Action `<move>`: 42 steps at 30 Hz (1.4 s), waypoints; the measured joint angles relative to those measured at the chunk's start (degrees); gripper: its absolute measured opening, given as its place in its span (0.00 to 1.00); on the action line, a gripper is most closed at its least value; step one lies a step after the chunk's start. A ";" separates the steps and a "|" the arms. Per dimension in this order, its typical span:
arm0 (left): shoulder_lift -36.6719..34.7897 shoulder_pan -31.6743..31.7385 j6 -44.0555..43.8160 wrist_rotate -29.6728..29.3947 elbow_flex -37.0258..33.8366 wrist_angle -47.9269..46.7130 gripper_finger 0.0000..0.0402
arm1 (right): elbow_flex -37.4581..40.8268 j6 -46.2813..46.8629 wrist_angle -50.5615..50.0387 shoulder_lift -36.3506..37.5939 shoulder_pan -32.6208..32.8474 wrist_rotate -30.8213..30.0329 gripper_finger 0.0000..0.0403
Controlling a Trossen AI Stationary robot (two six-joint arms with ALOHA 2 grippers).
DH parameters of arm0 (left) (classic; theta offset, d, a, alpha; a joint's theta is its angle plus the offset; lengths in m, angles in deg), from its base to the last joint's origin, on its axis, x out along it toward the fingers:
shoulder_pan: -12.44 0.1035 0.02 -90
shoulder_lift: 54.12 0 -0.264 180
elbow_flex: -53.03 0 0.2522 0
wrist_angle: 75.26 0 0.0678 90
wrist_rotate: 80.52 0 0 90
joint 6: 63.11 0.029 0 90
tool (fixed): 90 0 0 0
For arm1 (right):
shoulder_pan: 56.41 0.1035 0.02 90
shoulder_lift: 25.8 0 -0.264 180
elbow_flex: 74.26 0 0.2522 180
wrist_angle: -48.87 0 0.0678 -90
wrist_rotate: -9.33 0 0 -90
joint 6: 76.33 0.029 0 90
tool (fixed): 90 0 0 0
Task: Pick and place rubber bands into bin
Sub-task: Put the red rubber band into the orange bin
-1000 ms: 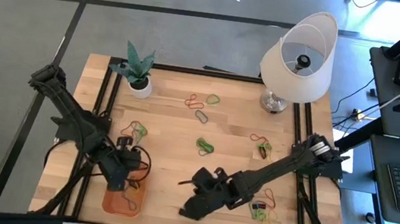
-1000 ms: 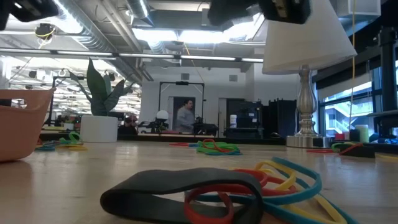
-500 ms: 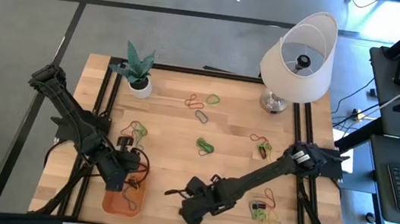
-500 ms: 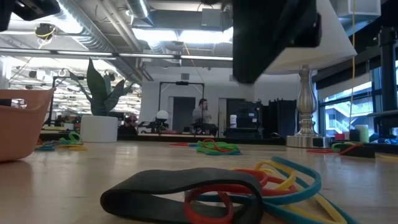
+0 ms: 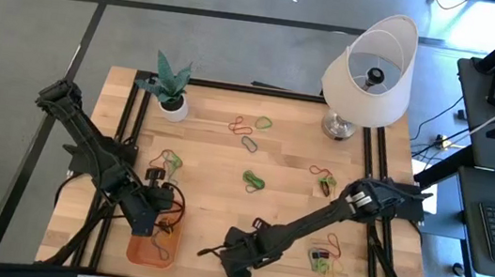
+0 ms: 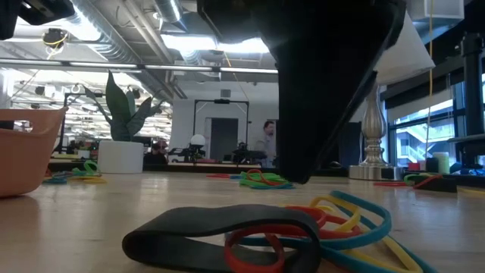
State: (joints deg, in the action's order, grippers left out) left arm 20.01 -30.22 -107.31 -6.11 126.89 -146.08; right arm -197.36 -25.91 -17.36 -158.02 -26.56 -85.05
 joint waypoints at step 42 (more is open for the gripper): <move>0.02 0.00 -0.01 -3.14 -0.02 0.09 0.01 | -5.28 -5.98 -7.89 -0.50 -0.79 0.77 0.01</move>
State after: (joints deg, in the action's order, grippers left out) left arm 20.03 -30.22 -107.33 -9.25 126.86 -145.99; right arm -202.64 -31.89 -25.26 -158.52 -27.35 -84.29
